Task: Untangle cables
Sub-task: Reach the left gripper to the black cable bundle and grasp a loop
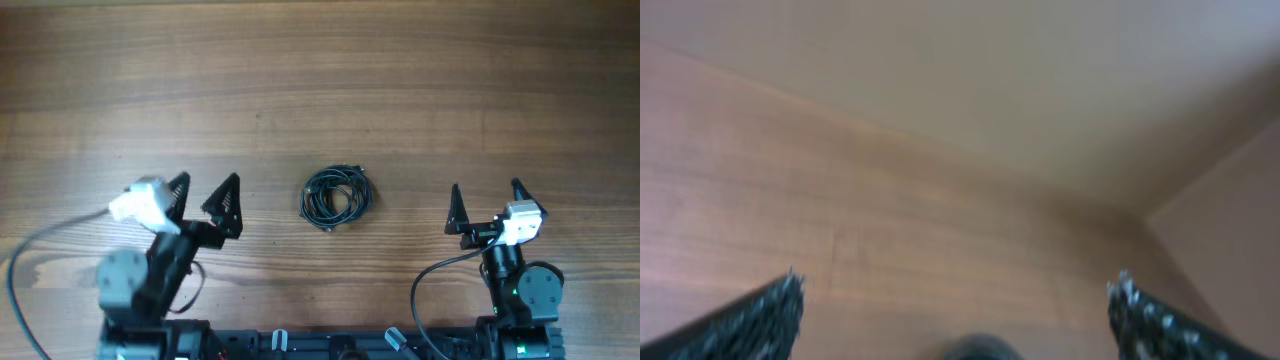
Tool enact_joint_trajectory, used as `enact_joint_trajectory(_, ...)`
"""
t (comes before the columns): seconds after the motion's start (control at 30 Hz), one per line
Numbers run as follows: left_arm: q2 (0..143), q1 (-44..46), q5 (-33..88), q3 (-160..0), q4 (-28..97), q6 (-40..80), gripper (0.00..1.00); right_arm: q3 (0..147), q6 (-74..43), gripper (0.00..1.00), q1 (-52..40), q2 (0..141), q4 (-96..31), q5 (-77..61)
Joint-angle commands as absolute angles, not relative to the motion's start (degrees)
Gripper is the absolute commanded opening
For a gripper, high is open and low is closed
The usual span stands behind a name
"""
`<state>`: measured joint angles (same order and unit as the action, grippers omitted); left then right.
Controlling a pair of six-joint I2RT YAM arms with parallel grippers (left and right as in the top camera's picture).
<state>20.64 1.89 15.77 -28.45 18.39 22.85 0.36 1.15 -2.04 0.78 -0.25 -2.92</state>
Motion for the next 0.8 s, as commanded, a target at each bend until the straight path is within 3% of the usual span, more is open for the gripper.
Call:
enact_joint_trajectory(0.0,37.0,2.1,18.0,-46.7,36.3,19.7,1.0,0.4,1.3,1.0,-2.1,0.4,-0.1,-2.9)
enact_joint_trajectory(0.07,46.4,2.1,22.4,-56.3,48.1,19.7,1.0,0.4,1.3,0.99,-2.1,0.4,-0.1,-2.9)
enact_joint_trajectory(0.2,59.0,3.3,42.7,-60.1,49.1,17.5,1.0,0.4,1.3,1.0,-2.1,0.4,-0.1,-2.9)
enact_joint_trajectory(0.3,66.1,10.6,37.4,-60.1,51.9,18.7,1.0,0.4,1.3,1.0,-2.1,0.4,-0.1,-2.9)
enact_joint_trajectory(0.4,71.2,18.2,19.1,-60.1,54.3,24.7,1.0,0.4,1.3,1.0,-2.1,0.4,-0.1,-2.9)
enact_joint_trajectory(0.77,80.0,22.2,20.4,-59.9,55.2,29.0,1.0,0.4,1.3,1.0,-2.1,0.4,-0.1,-2.9)
